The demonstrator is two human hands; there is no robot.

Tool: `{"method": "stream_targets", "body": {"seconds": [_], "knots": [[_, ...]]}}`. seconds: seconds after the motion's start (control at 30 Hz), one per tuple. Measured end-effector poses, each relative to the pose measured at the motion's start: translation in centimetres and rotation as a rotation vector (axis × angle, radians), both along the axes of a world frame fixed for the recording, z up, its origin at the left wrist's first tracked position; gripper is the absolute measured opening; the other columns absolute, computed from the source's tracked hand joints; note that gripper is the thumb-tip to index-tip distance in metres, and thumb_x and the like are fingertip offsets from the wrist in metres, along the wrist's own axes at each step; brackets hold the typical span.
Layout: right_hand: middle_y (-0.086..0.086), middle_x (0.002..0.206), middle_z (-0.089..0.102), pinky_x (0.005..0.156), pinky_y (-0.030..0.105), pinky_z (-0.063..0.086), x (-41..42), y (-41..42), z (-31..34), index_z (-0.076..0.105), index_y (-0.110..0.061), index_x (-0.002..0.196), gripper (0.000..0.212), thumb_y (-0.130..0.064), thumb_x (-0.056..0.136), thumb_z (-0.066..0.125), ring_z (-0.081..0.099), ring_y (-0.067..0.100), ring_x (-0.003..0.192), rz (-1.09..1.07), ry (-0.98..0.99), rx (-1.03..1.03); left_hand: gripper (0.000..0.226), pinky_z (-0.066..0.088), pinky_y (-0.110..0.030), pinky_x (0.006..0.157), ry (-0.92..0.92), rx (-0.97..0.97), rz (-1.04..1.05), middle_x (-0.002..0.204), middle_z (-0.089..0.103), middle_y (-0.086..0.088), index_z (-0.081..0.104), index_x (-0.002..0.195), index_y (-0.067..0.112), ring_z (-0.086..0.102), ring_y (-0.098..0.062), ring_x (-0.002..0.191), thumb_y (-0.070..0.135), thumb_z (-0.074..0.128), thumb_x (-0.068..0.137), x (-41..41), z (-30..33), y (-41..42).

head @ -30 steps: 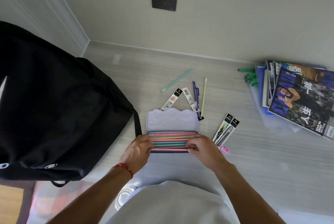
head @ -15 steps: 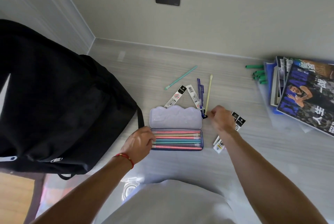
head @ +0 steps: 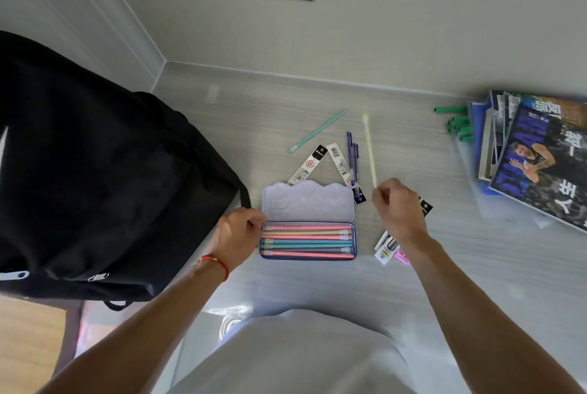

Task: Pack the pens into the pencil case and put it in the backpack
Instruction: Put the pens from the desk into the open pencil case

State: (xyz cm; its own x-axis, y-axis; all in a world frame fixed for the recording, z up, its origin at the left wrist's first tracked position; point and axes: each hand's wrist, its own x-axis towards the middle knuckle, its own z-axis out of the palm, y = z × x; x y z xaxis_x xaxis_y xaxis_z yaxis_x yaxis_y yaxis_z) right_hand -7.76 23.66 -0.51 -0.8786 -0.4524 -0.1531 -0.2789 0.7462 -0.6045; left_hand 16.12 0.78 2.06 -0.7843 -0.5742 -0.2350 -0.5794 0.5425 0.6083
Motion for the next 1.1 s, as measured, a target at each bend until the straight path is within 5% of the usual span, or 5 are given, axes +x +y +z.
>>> {"method": "stream_targets", "body": {"seconds": [0.3,0.47,0.67,0.9,1.1], "knots": [[0.005,0.098,0.057,0.066,0.04,0.044,7.6,3.9,1.0,0.054,-0.011,0.101,0.019,-0.027,0.105,0.047,0.059,0.028,0.073,0.717,0.067,0.306,0.021,0.059,-0.021,0.069,0.025,0.171,0.084,0.092,0.071,0.0,0.069,0.102,0.018,0.067,-0.014,0.083,0.003,0.06,0.091,0.0,-1.2,-0.3],[-0.001,0.095,0.048,0.065,0.029,0.033,7.7,2.8,1.2,0.052,-0.011,0.101,0.014,-0.021,0.106,0.044,0.044,0.016,0.07,0.754,0.037,0.303,0.029,0.057,-0.031,0.08,0.002,0.093,-0.019,0.095,0.066,0.0,0.072,0.099,0.016,0.065,-0.019,0.088,-0.004,0.058,0.085,1.0,-2.3,0.4],[0.003,0.1,0.056,0.071,0.024,0.037,7.6,1.5,1.1,0.056,-0.008,0.1,0.004,-0.008,0.101,0.052,0.057,0.02,0.079,0.757,0.012,0.272,0.022,0.051,-0.024,0.08,0.003,0.029,-0.151,0.096,0.061,0.002,0.073,0.105,0.016,0.056,-0.014,0.084,0.005,0.067,0.086,1.6,-2.9,0.6],[0.004,0.093,0.062,0.073,0.027,0.044,6.7,2.8,1.4,0.064,-0.005,0.095,0.006,-0.011,0.096,0.065,0.058,0.02,0.08,0.536,-0.105,0.099,0.009,0.057,-0.023,0.072,0.047,0.305,0.13,0.08,0.074,0.008,0.077,0.082,0.023,0.07,-0.009,0.076,0.016,0.072,0.085,0.3,-3.0,0.5],[0.003,0.089,0.059,0.072,0.027,0.045,7.3,2.8,0.7,0.065,-0.002,0.094,0.007,-0.009,0.095,0.066,0.057,0.02,0.079,0.521,-0.1,0.064,0.007,0.044,-0.006,0.062,-0.023,0.179,-0.113,0.08,0.065,0.013,0.074,0.086,0.026,0.062,0.0,0.071,0.019,0.075,0.083,0.6,-3.8,0.5]]}}
